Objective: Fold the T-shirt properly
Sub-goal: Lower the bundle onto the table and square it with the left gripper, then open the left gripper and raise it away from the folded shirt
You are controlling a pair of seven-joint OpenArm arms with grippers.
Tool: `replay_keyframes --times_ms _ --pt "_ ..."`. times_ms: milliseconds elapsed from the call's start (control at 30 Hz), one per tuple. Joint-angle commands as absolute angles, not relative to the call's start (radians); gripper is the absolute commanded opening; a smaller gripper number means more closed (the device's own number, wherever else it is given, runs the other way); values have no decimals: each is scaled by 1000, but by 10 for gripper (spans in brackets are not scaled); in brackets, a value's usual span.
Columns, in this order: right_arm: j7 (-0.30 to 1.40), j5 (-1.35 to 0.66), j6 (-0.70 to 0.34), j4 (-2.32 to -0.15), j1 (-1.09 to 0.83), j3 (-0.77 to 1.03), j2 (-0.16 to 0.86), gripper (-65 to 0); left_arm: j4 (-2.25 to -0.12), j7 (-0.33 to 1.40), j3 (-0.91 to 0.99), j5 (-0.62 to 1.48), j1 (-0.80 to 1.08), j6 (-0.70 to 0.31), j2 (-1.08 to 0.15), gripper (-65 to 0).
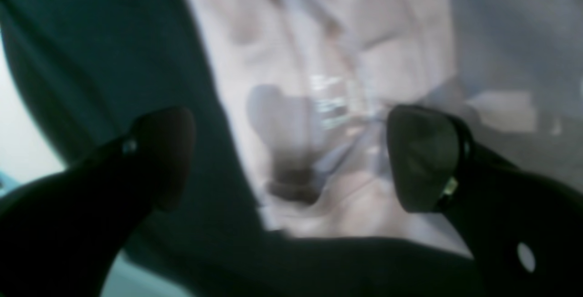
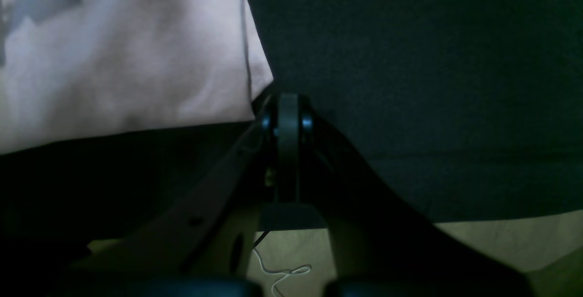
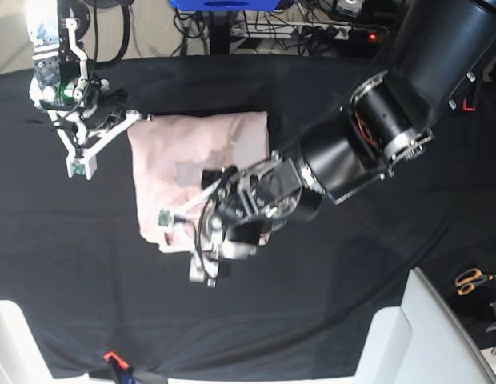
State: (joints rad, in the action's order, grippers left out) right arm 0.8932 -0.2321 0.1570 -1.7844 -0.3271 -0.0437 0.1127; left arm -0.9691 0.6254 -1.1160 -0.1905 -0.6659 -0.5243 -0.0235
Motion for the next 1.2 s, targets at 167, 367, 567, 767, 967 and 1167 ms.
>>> replay_keyframes --times_ms 167,367,567,767,967,1167 --pt "872 -231 154 -1753 -314 -42 116 -645 -1049 653 -900 -200 -746 -516 47 0" --pt "839 -231 154 -1747 -318 -38 117 -648 -1345 840 -802 -208 -530 -516 15 -375" --pt "832 -231 154 -1747 -326 -36 130 -648 -1520 840 -734 -259 -243 -492 -97 -650" --pt "832 -231 154 -1747 -320 -36 131 -648 -1647 837 -624 -275 -61 -495 -136 -650" --pt "832 -231 154 -1747 -326 -35 131 -648 -1650 837 -621 -286 2 -492 -143 -650" --pt "831 -231 154 -1750 -340 -35 131 -648 -1567 837 -627 -286 42 -490 -185 -650"
